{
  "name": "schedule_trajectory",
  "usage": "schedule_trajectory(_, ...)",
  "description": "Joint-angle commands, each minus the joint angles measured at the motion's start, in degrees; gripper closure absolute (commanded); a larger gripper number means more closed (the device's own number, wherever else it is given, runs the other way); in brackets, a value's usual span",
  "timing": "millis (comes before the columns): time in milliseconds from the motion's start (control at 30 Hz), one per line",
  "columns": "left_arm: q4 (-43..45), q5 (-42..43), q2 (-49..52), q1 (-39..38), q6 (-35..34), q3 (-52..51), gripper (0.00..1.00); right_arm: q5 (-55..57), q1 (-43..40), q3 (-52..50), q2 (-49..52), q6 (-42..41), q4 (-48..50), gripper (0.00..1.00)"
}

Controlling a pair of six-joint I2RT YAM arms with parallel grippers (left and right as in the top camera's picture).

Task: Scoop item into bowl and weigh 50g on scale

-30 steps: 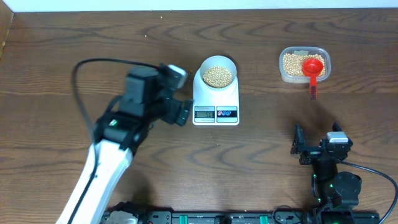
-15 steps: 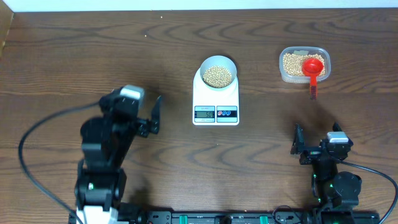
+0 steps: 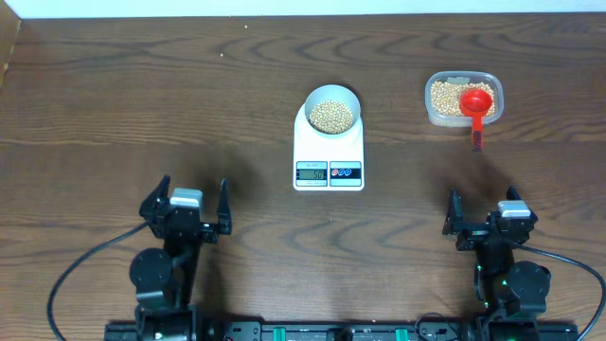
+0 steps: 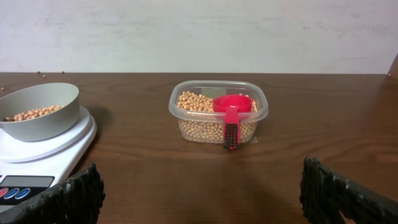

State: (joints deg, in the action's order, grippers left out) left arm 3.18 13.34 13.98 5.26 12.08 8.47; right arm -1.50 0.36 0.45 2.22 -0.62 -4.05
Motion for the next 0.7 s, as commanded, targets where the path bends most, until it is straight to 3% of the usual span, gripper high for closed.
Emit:
schedule_trajectory(0,0.81,-2.10,-3.43,-0.20,0.39,-3.72,0.02,0.33,0.46,-0.13,-0.44,0.28,-0.22,0.01)
schedule_trajectory(200,0.35,-4.17,-8.68,-0.85,0.96,-8.31,0.02,0.33,0.46,-0.13,-0.44,0.28,-0.24,0.01)
schedule_trajectory(467,-6.78,-5.70,-12.22,-0.83,0.98,-8.24,0.02,0.33,0.46,-0.13,-0.44,0.28,-0.24,0.01)
schedule_trajectory(667,-6.73,-6.47,-13.92,-0.94,0.74,-8.24,0.02,0.33,0.46,-0.13,-0.44,0.28,-0.22,0.01)
